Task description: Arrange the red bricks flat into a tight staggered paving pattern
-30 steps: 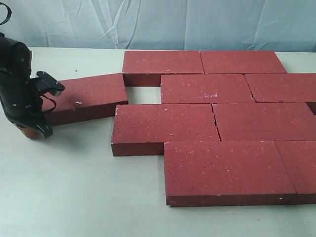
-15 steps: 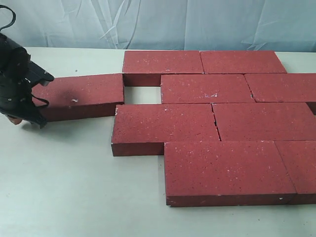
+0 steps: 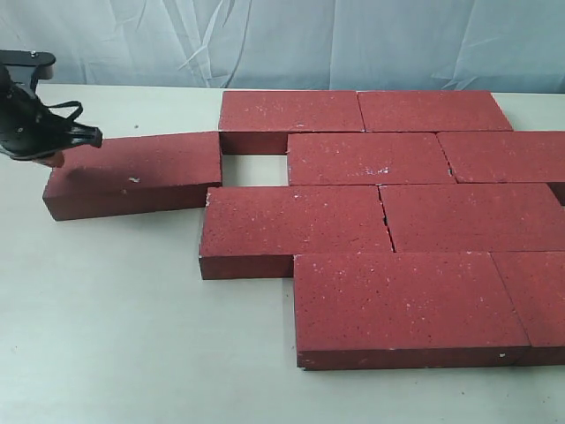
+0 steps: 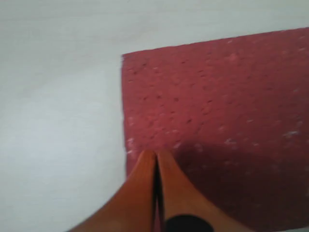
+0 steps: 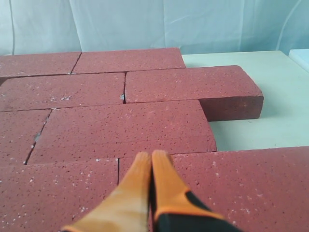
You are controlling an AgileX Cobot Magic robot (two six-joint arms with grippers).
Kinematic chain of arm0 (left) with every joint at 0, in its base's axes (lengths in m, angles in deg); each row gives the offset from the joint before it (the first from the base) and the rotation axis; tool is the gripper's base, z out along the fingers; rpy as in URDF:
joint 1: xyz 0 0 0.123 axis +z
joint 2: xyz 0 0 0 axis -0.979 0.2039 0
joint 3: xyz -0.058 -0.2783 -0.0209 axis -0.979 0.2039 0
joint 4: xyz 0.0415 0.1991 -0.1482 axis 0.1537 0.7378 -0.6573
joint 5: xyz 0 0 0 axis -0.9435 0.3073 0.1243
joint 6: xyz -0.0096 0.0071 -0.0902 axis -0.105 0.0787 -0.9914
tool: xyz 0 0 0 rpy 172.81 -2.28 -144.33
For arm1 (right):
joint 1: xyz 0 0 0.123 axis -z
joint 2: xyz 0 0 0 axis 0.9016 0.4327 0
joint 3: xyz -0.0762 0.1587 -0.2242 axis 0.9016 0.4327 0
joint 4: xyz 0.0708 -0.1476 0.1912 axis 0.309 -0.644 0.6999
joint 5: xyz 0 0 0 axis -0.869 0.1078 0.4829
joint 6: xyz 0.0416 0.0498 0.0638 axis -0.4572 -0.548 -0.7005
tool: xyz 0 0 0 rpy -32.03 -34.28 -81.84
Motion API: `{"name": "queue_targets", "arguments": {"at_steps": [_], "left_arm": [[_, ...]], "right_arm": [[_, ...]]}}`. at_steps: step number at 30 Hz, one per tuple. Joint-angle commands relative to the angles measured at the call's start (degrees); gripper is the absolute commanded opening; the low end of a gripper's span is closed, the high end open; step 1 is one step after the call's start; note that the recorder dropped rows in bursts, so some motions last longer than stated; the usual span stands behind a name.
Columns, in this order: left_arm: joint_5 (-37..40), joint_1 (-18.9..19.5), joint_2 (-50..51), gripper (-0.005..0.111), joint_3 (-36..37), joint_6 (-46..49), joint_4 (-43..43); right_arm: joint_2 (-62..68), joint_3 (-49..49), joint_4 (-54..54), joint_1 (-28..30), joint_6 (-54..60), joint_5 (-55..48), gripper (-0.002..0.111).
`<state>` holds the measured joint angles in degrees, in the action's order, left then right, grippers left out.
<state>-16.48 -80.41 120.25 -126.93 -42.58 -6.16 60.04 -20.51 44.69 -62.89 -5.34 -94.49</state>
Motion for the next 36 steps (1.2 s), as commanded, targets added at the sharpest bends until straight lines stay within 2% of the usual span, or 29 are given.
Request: {"name": "queue_targets", "arguments": {"at_steps": [1,3,14,19,28,36], "left_arm": [[-3.1,-0.4,1.3,0.0,-0.3,17.0,-21.1],[-4.7,-2.1,2.1,0.0,-0.3,20.4,-24.5],[-4.8,-9.3,8.1,0.0,-9.8,20.3,-25.7],[-4.8,-11.6,10.8,0.0,-11.3,20.3,-25.8],[-3.9,-11.7,11.4,0.0,-11.4,23.1,-24.3],[-3.8,-11.7,11.4,0.0,-11.4,33.8,-32.4]], "right_arm": [[-0.4,0.3,-0.2,-0.3,0.2,0.5,-0.001],[-0.4,0.3,-0.2,-0.3,0.2,0.5,-0.001],[-0.4,0.3,-0.2,-0.3,0.2,0.5,-0.001],[-0.4,0.3,-0.2,-0.3,0.2,0.5,-0.001],[-0.4,0.3,-0.2,-0.3,0.2,0.5,-0.001],[-0.4,0.3,-0.3,-0.3,0.2,0.5,-0.001]]}}
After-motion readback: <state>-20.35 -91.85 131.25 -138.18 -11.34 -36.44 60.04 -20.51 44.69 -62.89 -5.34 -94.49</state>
